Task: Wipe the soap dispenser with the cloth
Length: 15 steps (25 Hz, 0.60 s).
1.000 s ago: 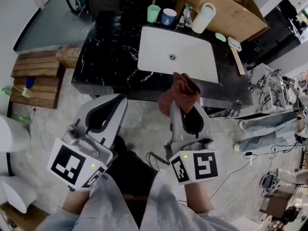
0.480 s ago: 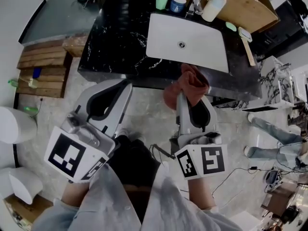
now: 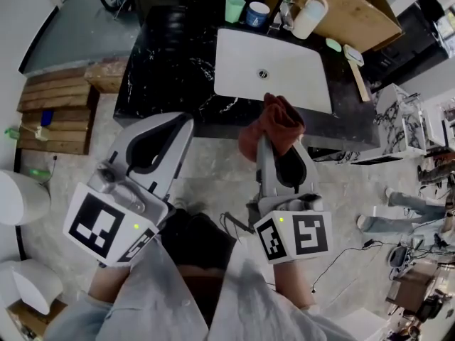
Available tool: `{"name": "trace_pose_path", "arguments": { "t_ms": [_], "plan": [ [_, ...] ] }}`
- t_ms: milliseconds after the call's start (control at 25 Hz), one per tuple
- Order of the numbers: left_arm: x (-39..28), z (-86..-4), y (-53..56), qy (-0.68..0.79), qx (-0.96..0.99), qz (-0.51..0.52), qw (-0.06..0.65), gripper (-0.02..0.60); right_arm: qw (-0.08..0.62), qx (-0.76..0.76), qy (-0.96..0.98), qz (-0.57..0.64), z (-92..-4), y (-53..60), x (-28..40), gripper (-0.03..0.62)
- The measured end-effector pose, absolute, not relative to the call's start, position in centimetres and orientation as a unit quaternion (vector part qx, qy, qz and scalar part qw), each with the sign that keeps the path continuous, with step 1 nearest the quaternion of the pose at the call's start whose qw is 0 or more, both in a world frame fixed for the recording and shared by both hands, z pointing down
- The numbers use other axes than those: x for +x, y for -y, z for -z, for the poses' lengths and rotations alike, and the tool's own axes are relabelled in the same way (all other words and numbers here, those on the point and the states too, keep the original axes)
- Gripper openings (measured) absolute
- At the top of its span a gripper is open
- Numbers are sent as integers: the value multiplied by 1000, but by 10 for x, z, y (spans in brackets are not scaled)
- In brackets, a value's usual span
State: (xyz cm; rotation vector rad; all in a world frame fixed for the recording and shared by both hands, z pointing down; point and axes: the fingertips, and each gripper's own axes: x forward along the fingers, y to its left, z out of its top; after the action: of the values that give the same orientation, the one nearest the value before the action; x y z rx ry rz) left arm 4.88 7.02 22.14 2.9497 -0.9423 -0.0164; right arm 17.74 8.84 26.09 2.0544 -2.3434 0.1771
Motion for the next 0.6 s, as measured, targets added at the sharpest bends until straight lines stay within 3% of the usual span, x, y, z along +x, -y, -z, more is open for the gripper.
{"name": "trace_pose_path", "arguments": {
  "t_ms": [600],
  "plan": [
    [9, -223, -43, 319, 947, 19, 29, 3, 20, 653, 756, -45, -254, -62, 143, 77]
  ]
}}
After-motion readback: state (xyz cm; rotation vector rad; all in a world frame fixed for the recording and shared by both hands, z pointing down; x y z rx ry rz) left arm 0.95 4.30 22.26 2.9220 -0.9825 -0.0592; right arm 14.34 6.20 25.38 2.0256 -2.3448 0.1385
